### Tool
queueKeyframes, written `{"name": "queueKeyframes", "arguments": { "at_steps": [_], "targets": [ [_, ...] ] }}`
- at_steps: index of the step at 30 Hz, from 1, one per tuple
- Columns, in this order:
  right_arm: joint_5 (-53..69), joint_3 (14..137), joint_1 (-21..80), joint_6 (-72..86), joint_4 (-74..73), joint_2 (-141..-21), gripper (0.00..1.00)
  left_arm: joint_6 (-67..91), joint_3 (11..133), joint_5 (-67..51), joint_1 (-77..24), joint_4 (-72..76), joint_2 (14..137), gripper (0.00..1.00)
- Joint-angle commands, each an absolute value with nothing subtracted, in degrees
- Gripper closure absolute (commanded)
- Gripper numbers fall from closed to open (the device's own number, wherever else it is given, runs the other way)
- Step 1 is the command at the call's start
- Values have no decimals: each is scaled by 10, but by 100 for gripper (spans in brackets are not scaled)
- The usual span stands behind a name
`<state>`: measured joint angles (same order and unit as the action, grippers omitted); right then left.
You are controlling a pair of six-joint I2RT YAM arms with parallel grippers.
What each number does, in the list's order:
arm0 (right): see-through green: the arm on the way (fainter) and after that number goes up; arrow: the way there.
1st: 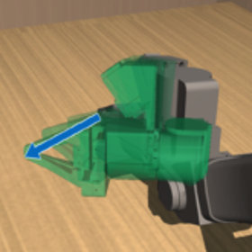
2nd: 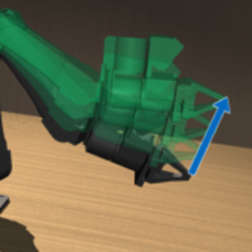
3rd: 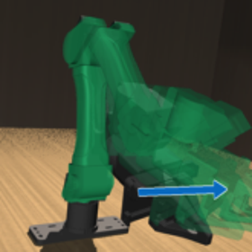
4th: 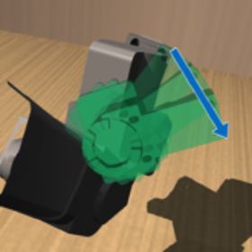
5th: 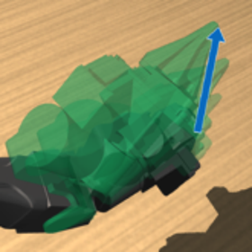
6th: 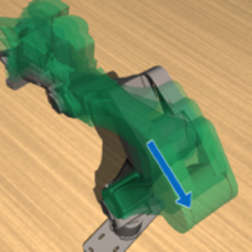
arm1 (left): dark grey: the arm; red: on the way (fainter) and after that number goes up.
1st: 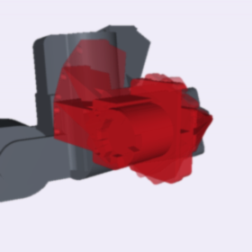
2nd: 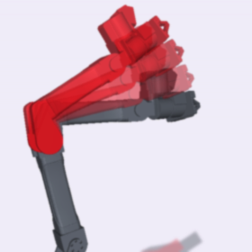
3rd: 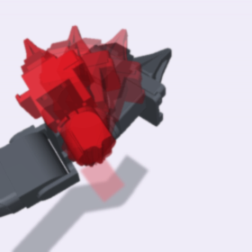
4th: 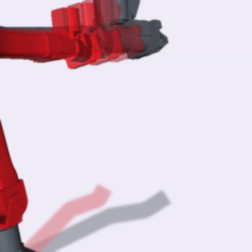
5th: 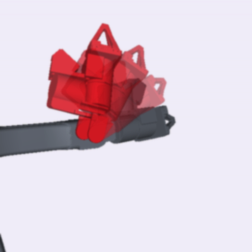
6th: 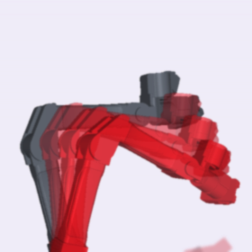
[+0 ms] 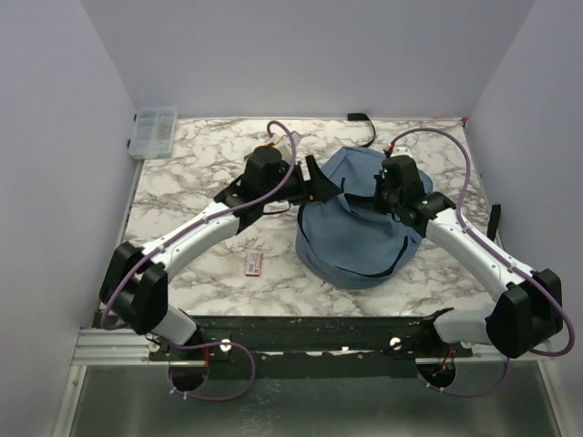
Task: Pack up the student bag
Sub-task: Place the stationery in the student bag, then pick up the stationery from the center of the board.
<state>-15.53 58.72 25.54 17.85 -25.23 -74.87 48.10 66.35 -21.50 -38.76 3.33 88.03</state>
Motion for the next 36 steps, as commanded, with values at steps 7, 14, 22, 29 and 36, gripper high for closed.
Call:
{"name": "queueKeyframes", "arguments": {
  "at_steps": [7, 14, 22, 29, 36],
  "targets": [
    [-131, 571, 259, 167, -232, -720, 100, 338, 490, -121, -292, -243, 701, 21],
    [-119, 576, 259, 161, -230, -716, 100, 395, 397, -48, -284, -288, 679, 16],
    [-112, 576, 259, 159, -230, -719, 100, 391, 372, 4, -279, -284, 700, 11],
    [-100, 584, 259, 158, -230, -720, 100, 387, 363, -11, -281, -259, 745, 23],
    [-95, 581, 259, 157, -228, -719, 100, 386, 365, 26, -308, -263, 746, 35]
  ]
}}
